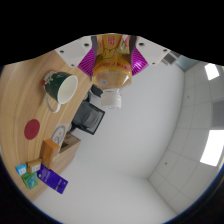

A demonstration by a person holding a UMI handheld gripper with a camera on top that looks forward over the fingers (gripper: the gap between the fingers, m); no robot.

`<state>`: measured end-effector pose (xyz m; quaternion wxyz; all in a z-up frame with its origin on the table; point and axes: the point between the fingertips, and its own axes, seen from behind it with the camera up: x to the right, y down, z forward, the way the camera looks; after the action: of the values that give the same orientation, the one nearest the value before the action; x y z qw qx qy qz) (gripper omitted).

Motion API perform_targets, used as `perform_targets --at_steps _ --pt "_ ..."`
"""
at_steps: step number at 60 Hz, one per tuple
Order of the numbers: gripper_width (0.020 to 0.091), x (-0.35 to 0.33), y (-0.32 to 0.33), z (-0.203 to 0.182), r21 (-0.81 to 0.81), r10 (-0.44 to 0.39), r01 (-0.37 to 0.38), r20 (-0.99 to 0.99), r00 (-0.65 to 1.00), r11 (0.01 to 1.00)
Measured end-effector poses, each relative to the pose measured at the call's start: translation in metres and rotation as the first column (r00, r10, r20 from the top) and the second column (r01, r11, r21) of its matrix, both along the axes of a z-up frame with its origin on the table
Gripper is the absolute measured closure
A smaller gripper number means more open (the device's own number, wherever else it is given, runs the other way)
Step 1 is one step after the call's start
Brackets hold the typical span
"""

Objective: Pour water

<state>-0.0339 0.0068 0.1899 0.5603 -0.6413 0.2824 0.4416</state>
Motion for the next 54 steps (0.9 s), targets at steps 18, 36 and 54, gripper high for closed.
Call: perform_targets --at_steps 18,36,54 --pt "0.0664 0.011 0.061 -0.013 -0.110 -0.019 -0.084 -0.707 0.707 0.990" --pt "0.0663 0.004 0.067 -0.012 -0.108 0.000 -0.148 -0.807 0.591 0.983" --pt "0.0657 0.076 0.027 0.114 0.275 -0.069 0.007 0.218 0.974 0.961"
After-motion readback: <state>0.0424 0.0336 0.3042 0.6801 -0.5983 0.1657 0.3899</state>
